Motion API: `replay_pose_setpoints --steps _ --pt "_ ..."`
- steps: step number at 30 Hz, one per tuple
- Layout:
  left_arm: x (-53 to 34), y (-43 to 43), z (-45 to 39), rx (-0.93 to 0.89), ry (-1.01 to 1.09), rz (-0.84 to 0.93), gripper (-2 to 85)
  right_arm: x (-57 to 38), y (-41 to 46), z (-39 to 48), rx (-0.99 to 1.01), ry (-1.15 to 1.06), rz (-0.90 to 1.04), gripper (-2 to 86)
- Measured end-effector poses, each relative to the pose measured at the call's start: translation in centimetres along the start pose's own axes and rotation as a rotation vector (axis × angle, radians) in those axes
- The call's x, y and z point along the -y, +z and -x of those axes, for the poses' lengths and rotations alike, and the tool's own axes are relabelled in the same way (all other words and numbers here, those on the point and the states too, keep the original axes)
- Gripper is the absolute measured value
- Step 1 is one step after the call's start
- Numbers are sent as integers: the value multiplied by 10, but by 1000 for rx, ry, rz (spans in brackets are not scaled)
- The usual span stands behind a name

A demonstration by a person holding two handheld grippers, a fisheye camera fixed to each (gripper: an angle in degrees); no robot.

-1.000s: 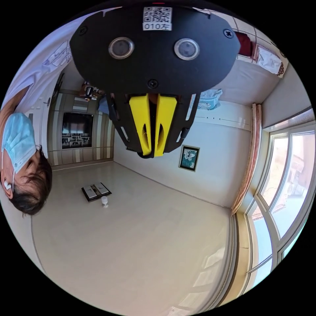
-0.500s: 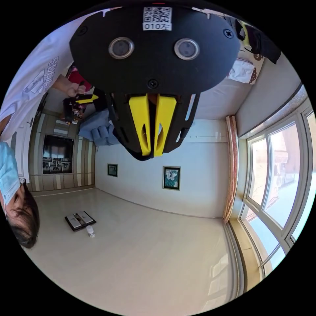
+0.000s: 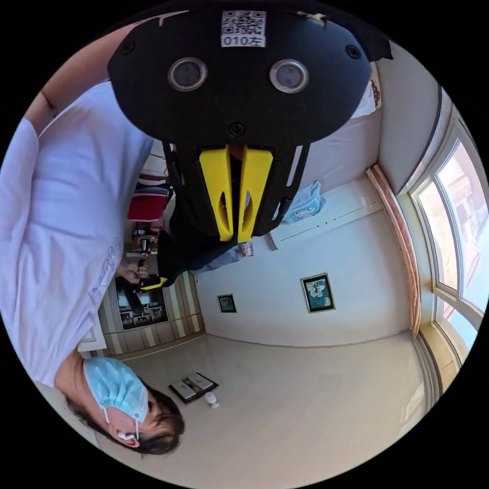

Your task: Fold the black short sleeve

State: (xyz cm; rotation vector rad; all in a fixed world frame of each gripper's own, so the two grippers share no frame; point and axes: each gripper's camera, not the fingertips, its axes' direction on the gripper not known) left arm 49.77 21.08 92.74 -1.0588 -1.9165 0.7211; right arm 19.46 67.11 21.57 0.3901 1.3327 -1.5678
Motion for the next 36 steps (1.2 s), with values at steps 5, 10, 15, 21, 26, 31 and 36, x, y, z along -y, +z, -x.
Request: replay_pose_setpoints --steps 5,10,15,21,26,31,36 --pt "-1 9 1 -51 -34 69 -4 -5 18 17 53 42 124 10" --pt "52 9 35 -79 27 -51 -3 33 -1 17 -28 -100 23 10" --pt "96 46 76 3 34 47 -3 68 7 3 -181 -197 -50 10" --pt "33 216 195 -193 -344 308 -3 57 169 -116 -104 234 255 11" --pt "41 327 261 -145 -450 363 -3 108 235 -186 -303 244 362 11" --pt "135 352 290 -60 -208 264 -3 156 190 -221 -328 208 143 11" --pt "138 380 275 -134 -8 316 -3 126 208 -226 -282 204 138 11"
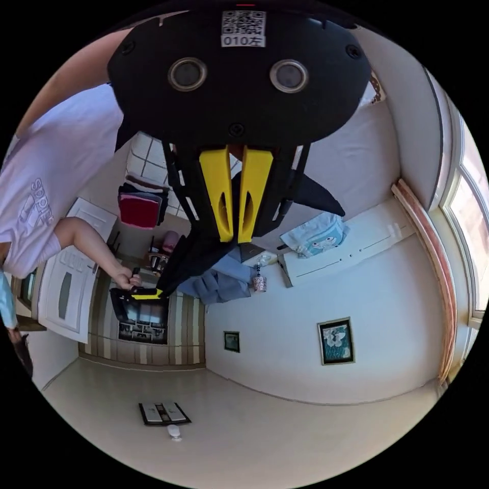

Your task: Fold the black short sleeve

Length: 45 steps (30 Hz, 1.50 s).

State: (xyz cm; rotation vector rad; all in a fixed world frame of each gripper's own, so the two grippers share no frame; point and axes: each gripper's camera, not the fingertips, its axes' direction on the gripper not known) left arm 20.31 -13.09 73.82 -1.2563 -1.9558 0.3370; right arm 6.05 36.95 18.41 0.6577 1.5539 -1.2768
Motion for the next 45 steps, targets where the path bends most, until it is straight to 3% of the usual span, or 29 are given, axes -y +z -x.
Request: replay_pose_setpoints --steps 11,16,24,31,36,45 --pt "-160 239 -29 -68 -248 485 -3 -151 272 6 263 314 532 11" --pt "-244 334 -70 -129 -371 706 -3 -208 359 27 330 354 744 12" --pt "-271 373 -117 -149 -226 870 -3 -222 409 56 388 232 840 12" --pt "-259 391 -145 -50 -158 882 -3 -212 443 80 320 214 854 12" --pt "-260 410 -171 -91 -53 938 -3 -212 469 94 348 124 911 12" --pt "-293 464 -206 -43 -109 1016 -3 -229 540 125 394 70 1005 13"
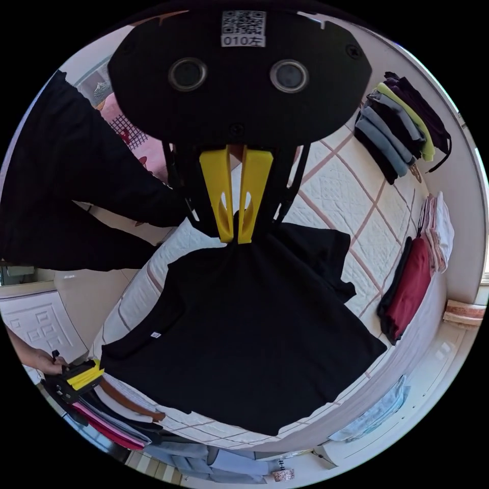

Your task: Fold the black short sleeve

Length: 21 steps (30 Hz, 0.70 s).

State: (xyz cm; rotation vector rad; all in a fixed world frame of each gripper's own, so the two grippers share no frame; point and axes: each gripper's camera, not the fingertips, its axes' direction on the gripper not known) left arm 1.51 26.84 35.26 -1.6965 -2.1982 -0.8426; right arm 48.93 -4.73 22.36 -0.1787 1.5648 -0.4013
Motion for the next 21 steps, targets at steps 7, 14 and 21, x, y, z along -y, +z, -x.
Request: replay_pose_setpoints --steps 7,14,21 --pt "27 43 -4 -7 -20 49 -2 47 32 -5 25 -4 36 13" --pt "46 74 -5 -4 -35 89 -2 84 48 -2 25 2 50 14" --pt "56 96 -1 3 -29 100 -2 115 56 5 4 -6 63 16"
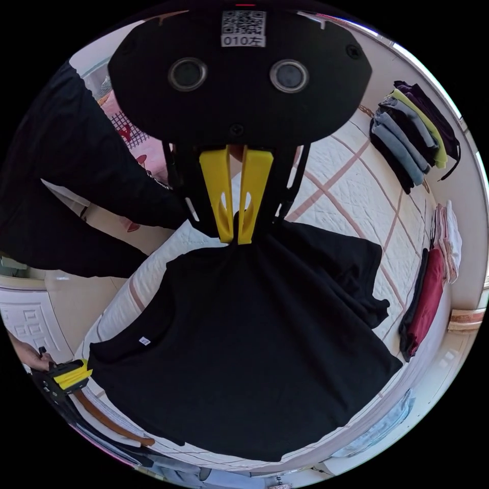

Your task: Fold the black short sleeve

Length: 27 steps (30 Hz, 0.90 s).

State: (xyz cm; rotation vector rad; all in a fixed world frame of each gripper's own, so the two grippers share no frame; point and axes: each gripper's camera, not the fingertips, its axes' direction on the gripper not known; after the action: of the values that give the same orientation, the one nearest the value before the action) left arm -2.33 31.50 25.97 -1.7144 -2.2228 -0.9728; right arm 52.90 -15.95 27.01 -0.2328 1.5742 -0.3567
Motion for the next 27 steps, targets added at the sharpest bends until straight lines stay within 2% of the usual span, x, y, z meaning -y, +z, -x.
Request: replay_pose_setpoints --steps 11,27 --pt "13 39 16 3 -22 26 0 65 8 19 -14 16 92 22" --pt "-10 95 64 -104 -133 -27 16 119 -8 57 -60 63 135 28"
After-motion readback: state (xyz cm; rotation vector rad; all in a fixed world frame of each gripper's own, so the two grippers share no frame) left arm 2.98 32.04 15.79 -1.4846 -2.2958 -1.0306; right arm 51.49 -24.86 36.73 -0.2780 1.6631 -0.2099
